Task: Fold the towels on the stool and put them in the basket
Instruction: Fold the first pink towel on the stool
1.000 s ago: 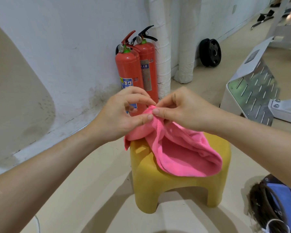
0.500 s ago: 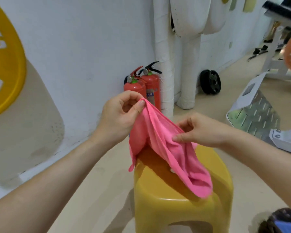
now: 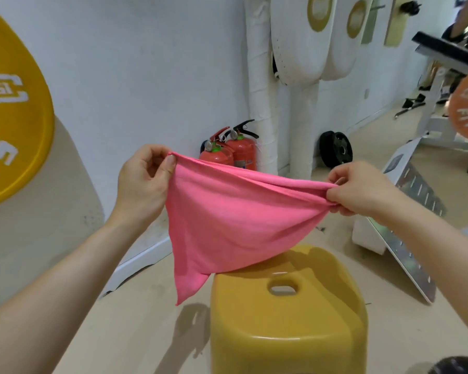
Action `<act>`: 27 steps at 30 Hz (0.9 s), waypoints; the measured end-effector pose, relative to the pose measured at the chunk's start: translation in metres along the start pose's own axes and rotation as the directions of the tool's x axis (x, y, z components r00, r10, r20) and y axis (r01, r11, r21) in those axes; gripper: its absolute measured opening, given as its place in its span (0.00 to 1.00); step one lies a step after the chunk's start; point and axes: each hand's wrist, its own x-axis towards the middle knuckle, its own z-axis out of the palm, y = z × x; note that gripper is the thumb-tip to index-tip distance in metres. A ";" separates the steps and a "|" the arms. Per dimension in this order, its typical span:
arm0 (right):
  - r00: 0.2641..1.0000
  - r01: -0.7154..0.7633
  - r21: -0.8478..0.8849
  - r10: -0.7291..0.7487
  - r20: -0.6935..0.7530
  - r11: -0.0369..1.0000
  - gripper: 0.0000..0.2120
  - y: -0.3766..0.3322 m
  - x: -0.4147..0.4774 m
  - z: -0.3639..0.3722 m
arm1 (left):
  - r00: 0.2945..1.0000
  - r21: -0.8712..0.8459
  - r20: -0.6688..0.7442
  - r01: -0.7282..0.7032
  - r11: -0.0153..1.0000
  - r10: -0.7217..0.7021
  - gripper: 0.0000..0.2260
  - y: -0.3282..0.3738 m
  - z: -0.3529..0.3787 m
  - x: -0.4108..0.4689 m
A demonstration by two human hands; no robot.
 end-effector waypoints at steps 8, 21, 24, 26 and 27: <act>0.902 -0.415 0.644 0.202 0.381 0.642 0.10 0.004 -0.003 0.011 | 0.998 0.019 0.006 0.055 0.998 -0.055 0.11 -0.007 -0.002 -0.009; 0.898 -0.343 0.827 -0.101 0.427 0.445 0.08 -0.001 -0.009 -0.005 | 0.969 -0.111 0.044 0.245 0.963 -0.241 0.11 -0.020 -0.010 -0.006; 0.977 -0.116 0.218 0.072 0.200 0.969 0.10 0.006 -0.001 -0.008 | 0.948 -0.099 0.233 0.246 0.964 -0.218 0.12 -0.017 -0.019 -0.002; 0.996 -0.067 -0.256 0.047 -0.082 0.964 0.08 0.011 0.006 -0.002 | 0.933 -0.021 0.315 0.190 0.982 -0.174 0.13 -0.014 -0.016 -0.003; 0.983 -0.085 -0.377 0.016 -0.181 0.922 0.07 0.014 0.008 0.001 | 0.930 0.023 0.330 0.162 0.986 -0.160 0.14 -0.012 -0.012 -0.003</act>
